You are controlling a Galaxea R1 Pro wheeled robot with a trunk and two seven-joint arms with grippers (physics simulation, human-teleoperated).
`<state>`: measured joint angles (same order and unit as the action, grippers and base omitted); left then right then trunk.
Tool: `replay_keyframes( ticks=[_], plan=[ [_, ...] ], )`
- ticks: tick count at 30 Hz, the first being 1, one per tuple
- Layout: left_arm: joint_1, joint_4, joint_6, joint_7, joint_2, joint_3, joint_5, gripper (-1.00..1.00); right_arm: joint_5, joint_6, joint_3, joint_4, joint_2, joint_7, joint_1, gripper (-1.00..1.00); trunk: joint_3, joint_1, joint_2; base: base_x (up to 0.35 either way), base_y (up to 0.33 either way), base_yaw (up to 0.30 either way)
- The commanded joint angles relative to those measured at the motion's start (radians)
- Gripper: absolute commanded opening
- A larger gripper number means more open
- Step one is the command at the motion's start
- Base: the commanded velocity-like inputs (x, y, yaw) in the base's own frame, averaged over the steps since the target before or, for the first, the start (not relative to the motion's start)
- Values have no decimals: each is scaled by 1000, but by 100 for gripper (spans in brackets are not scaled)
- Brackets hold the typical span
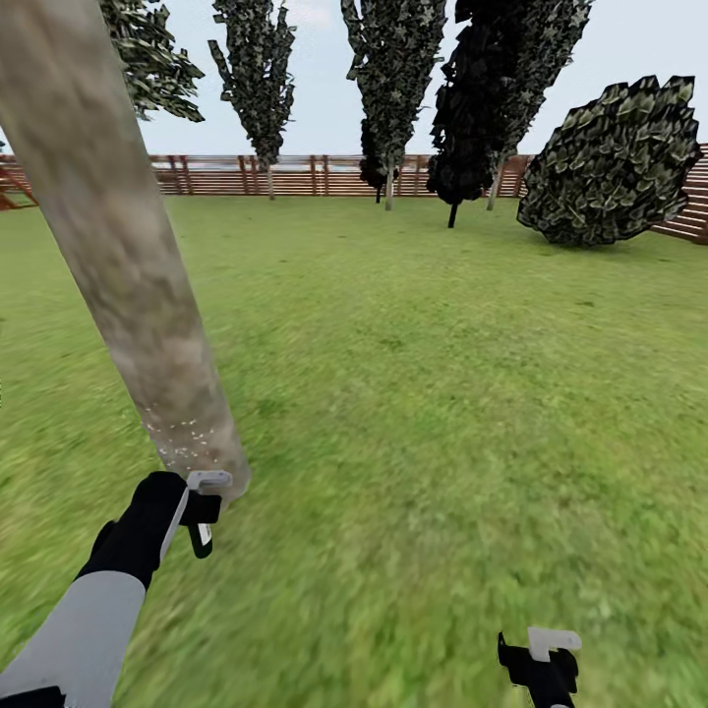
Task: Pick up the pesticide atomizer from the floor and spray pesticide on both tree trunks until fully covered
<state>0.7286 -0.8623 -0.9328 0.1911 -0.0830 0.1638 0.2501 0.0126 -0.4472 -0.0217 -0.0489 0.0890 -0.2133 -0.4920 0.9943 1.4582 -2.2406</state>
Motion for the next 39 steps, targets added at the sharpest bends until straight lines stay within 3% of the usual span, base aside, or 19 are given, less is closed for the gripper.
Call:
replay_keyframes(
  ticks=[1, 9, 12, 22, 39],
  plan=[
    [1, -1, -4, 10, 0, 3, 11, -100, 1, -2, -3, 1, 0, -2, 0, 100, 1, 0, 0, 98, -264, 162],
    [2, -45, -10, 10, 3, 4, 11, -100, 1, -2, -3, 1, 0, -2, 0, 100, 1, 0, 0, 190, -214, 257],
    [1, -62, -50, 10, 4, 3, 11, -100, 1, -2, -3, 1, 0, -2, 0, 100, 1, 0, 0, 211, -39, 276],
    [3, -116, -61, 10, 5, 3, 9, -100, 1, -2, -3, 1, 0, -1, 0, 100, 1, 0, 0, 56, -27, 273],
    [2, -116, -60, 10, 14, 2, 9, -100, 1, -2, -2, 1, 2, -1, 0, 100, 1, 0, 0, 183, -210, 17]
  ],
)
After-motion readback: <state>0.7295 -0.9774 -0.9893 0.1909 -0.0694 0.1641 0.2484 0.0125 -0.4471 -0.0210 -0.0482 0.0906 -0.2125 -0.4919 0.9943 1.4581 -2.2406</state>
